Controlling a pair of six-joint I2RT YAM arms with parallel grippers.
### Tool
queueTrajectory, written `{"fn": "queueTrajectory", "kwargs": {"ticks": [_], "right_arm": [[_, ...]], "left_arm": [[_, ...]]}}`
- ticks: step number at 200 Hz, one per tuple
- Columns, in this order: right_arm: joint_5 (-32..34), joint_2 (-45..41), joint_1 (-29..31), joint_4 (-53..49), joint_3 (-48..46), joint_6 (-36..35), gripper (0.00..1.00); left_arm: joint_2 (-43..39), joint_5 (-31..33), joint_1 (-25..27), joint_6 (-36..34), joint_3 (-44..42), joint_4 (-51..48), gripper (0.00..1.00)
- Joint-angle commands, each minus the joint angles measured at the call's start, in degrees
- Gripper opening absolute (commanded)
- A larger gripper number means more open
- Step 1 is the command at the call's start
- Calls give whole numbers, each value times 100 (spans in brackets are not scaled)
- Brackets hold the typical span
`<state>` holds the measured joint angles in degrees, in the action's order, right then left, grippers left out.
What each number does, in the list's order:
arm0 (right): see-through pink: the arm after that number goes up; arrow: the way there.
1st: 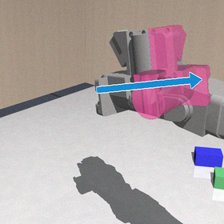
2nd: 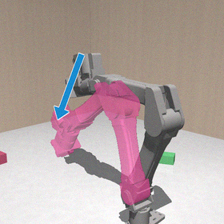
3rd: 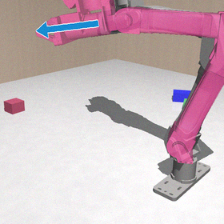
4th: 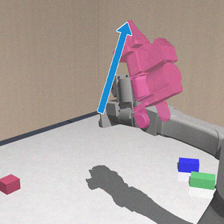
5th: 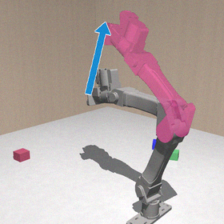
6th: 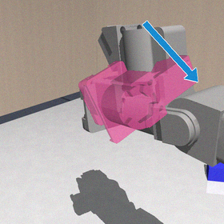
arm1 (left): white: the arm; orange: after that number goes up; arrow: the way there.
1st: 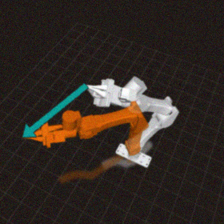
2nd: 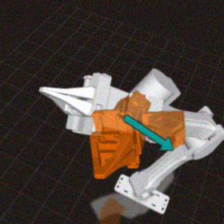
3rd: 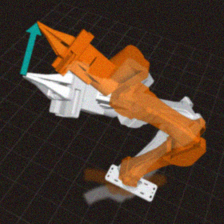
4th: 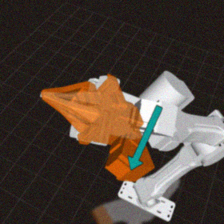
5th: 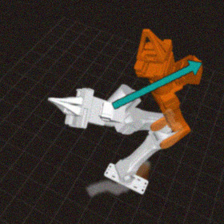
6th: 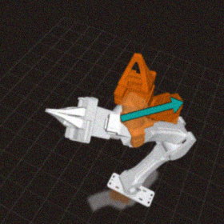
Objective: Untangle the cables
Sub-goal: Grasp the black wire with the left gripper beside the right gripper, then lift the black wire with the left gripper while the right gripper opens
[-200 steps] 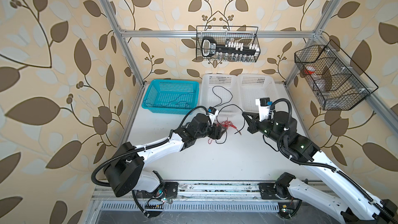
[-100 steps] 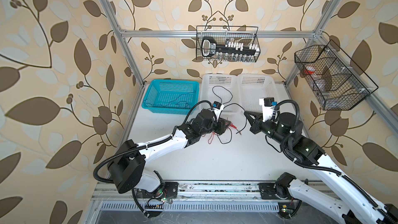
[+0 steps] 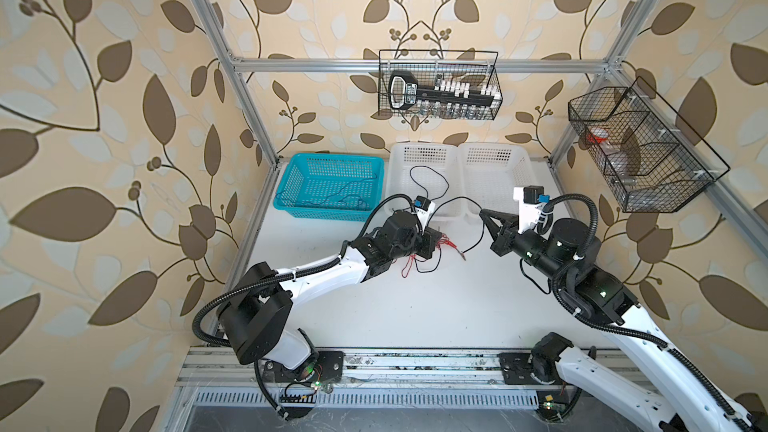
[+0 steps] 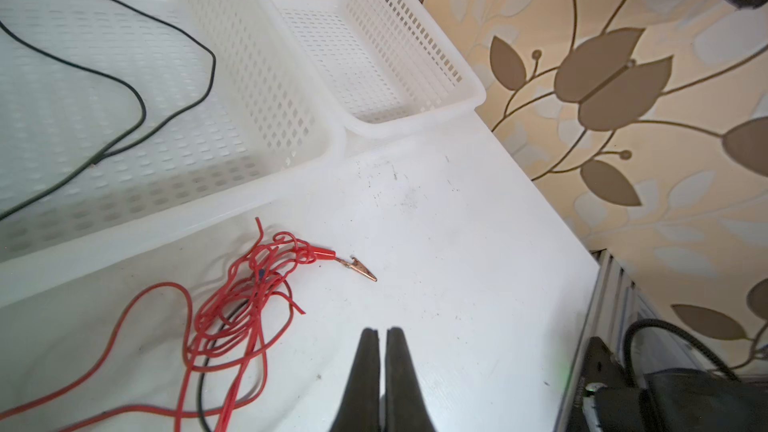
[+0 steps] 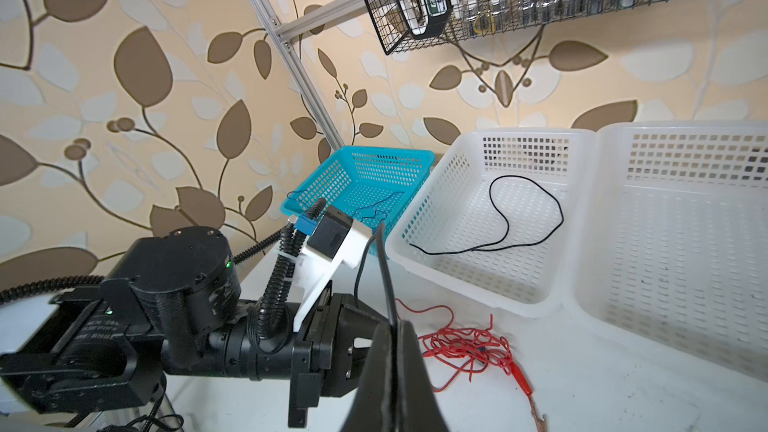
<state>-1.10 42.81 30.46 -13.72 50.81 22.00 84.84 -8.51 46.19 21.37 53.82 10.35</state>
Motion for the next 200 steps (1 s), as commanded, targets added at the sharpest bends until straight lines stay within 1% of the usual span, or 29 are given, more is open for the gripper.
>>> {"fn": "queueTrajectory", "kwargs": {"ticks": [1,6,12,70,110,151,181,200], "right_arm": [[110,-2,-99,54,76,-65,0],[125,20,-111,53,34,-65,0],[133,47,-111,53,-16,-69,0],[155,149,-114,137,-616,-38,0],[190,138,-154,214,-1170,75,10],[41,112,-240,412,-1503,173,22],[14,114,-294,448,-1595,182,27],[14,127,-326,490,-1676,180,29]], "left_arm": [[-201,-19,56,-53,412,-98,0],[-203,-23,61,-61,474,-164,0],[-397,-19,57,-74,547,-249,0],[-800,87,56,-142,1015,-758,0],[-917,349,48,-326,1484,-1253,0],[-857,642,52,-572,2060,-1723,0],[-838,760,48,-709,2365,-1823,0],[-821,817,48,-807,2574,-1886,0]]}}
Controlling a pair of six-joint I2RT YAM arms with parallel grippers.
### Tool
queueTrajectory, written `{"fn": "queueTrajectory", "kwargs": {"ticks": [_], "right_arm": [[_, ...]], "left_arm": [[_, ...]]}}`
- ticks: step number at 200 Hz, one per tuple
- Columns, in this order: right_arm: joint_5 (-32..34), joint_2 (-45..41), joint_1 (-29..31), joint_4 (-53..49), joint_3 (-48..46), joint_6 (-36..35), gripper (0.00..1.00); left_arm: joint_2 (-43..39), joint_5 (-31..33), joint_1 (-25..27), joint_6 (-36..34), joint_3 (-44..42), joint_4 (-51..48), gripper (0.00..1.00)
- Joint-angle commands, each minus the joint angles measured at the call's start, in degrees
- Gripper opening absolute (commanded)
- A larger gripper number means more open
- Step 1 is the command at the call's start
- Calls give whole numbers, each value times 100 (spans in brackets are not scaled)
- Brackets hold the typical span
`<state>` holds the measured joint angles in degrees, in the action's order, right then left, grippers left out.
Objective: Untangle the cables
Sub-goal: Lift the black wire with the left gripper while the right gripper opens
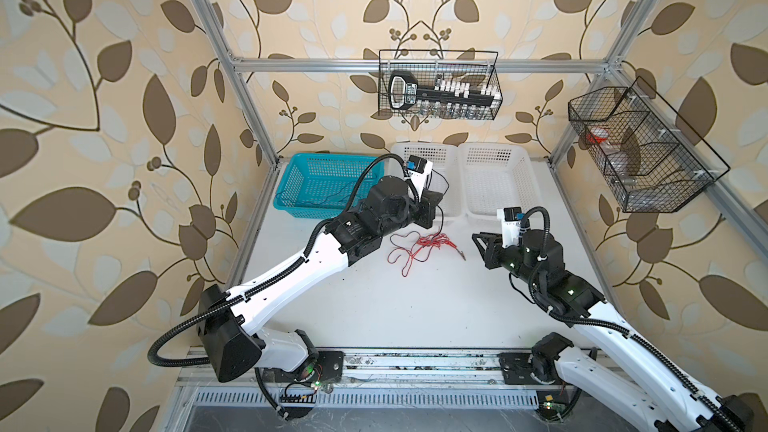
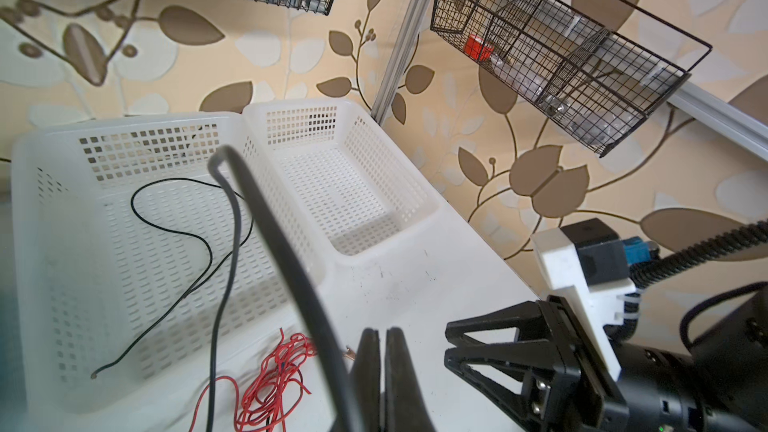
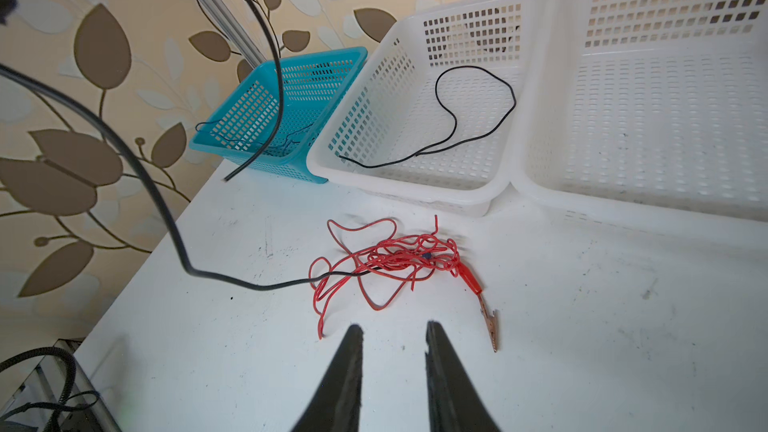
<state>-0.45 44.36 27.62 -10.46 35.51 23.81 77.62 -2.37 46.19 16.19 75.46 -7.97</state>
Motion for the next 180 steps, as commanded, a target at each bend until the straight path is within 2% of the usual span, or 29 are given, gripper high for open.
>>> {"fn": "queueTrajectory", "kwargs": {"ticks": [1,63,102,133,180], "right_arm": [[-56,-30,-44,166,-156,0,29],[-192,166,-99,315,-396,62,29],[-229,253,-107,376,-448,62,30],[-236,315,-108,403,-477,53,30],[-280,381,-117,454,-517,71,30]], "left_arm": [[-95,207,48,-290,418,-55,0],[-12,286,50,-527,991,-146,0],[91,503,39,-1023,1054,116,0],[322,779,-35,-1402,1187,272,0],[918,616,-348,-1542,1486,401,0]]}}
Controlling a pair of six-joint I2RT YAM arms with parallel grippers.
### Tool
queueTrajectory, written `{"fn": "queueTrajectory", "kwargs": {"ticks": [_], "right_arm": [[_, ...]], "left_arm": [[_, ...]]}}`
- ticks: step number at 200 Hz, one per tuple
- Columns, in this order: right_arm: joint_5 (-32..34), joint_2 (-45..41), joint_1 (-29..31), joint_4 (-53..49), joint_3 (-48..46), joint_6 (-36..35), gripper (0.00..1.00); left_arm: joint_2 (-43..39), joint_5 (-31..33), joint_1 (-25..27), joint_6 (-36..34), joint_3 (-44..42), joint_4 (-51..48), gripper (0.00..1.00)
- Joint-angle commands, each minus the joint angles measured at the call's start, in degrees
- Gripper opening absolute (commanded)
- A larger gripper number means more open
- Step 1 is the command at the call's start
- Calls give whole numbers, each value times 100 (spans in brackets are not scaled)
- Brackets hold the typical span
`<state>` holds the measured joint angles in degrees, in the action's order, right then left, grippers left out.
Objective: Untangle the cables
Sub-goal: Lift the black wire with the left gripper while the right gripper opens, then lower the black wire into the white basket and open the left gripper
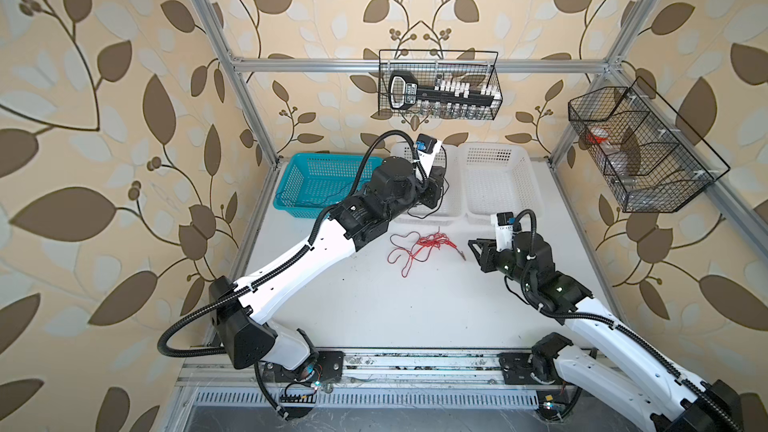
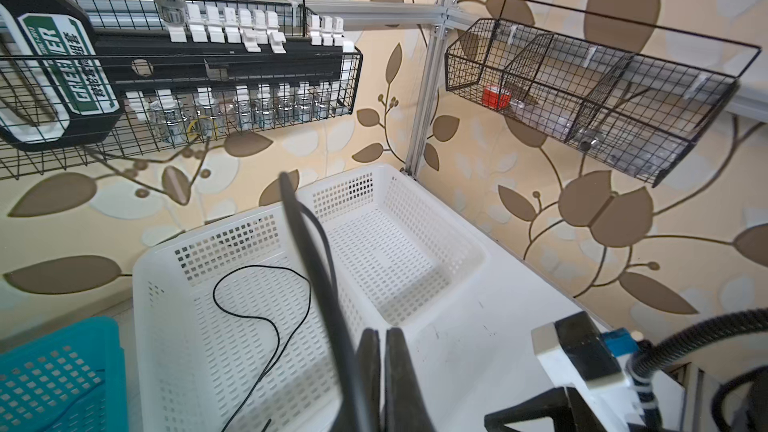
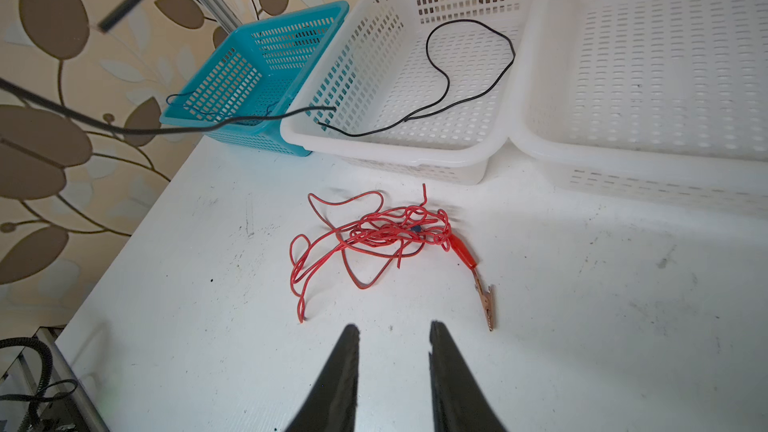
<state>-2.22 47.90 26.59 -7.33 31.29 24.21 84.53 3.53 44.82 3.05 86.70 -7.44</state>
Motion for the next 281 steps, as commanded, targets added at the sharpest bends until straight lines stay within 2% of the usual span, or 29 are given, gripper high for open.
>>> {"fn": "queueTrajectory", "kwargs": {"ticks": [1,53,93,144,187,252,281], "right_arm": [[-103,26,-14,138,-96,31,30],[-163,-70,-22,39,-92,62,30],[-130,-159,-22,-84,-131,66,30],[-149,-169,-22,-114,-174,77,30],[-146,-152,-22,-129,-181,62,30],[-211,-132,-22,-85,-225,171,31],[-201,-248,-22,-94,-268,232,31]], "left_arm": [[242,17,-219,-227,369,349,0],[1056,-393,-804,150,664,306,0],[1776,-1,-896,240,723,103,0],[2798,288,-1056,728,1360,-919,0],[3225,360,-1354,1262,1407,-1428,0],[3653,-112,-1597,1723,1670,-2129,0],[3678,-218,-1613,1754,1584,-2168,12]]}}
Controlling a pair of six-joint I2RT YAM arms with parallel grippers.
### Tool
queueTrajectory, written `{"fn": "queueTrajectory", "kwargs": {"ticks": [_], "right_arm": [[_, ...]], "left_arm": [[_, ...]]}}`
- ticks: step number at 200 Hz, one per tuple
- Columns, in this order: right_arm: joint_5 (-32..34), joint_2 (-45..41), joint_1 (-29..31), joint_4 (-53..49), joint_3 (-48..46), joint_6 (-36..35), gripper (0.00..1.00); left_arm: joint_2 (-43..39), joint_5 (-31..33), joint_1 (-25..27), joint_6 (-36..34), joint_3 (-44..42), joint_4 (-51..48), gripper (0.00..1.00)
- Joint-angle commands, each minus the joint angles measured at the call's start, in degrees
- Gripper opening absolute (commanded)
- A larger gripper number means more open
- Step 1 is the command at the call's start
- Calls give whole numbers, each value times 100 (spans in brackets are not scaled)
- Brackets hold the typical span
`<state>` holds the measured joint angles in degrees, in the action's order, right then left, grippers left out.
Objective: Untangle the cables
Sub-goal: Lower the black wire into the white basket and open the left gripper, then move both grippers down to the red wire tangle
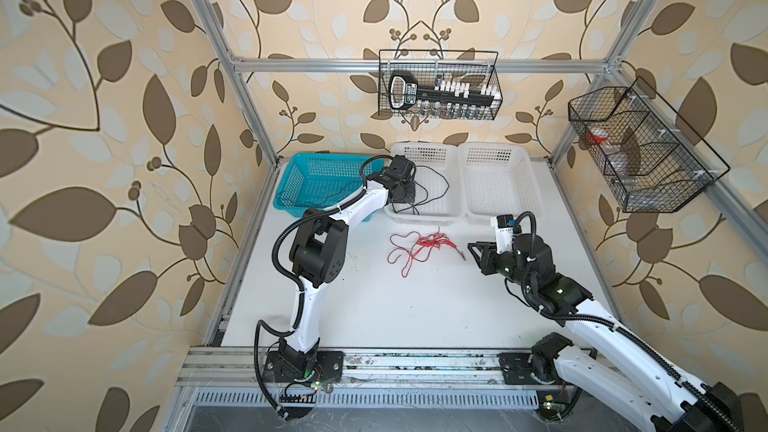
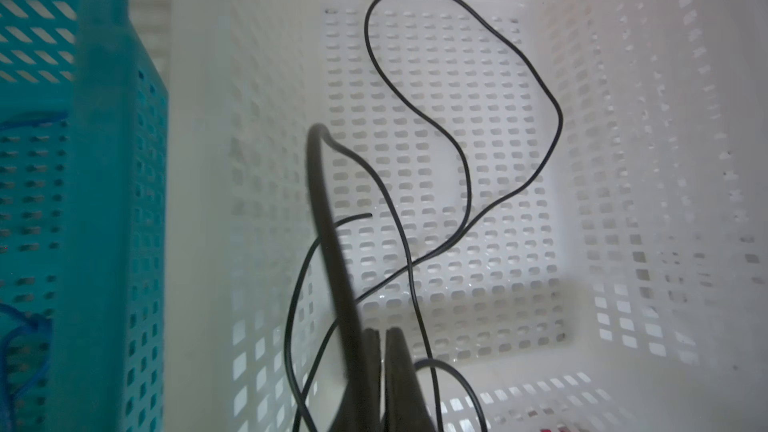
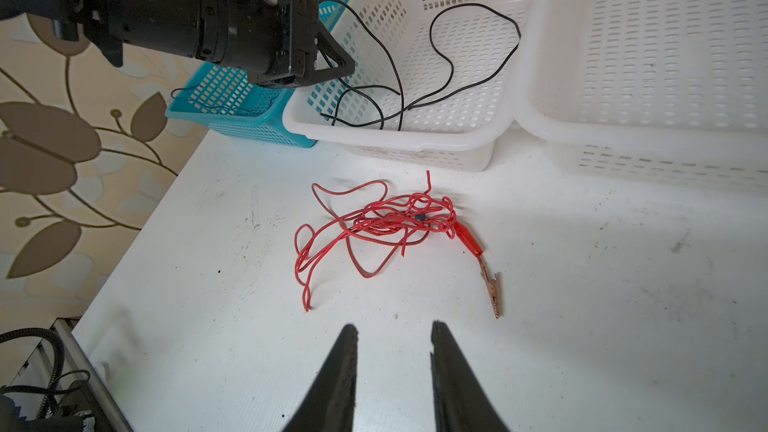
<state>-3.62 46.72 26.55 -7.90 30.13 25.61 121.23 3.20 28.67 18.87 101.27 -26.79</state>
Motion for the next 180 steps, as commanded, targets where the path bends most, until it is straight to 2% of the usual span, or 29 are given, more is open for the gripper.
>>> {"fn": "queueTrajectory", "kwargs": {"ticks": [1,35,79,120,180], "right_arm": [[-61,-133,-18,-37,-154,93,31],[-18,-151,-18,-43,-182,97,32],[-36,-102,-1,-32,-169,82,32],[-14,17,59,25,-165,61,33],[52,432,303,215,-95,28,33]], "left_arm": [[7,-182,5,170,123,-232,13],[-61,-214,1,172,32,-211,28],[-413,-343,2,161,-172,32,63],[-970,-914,45,-44,-389,433,98],[-1864,-1322,139,-88,-1050,1058,99]]}}
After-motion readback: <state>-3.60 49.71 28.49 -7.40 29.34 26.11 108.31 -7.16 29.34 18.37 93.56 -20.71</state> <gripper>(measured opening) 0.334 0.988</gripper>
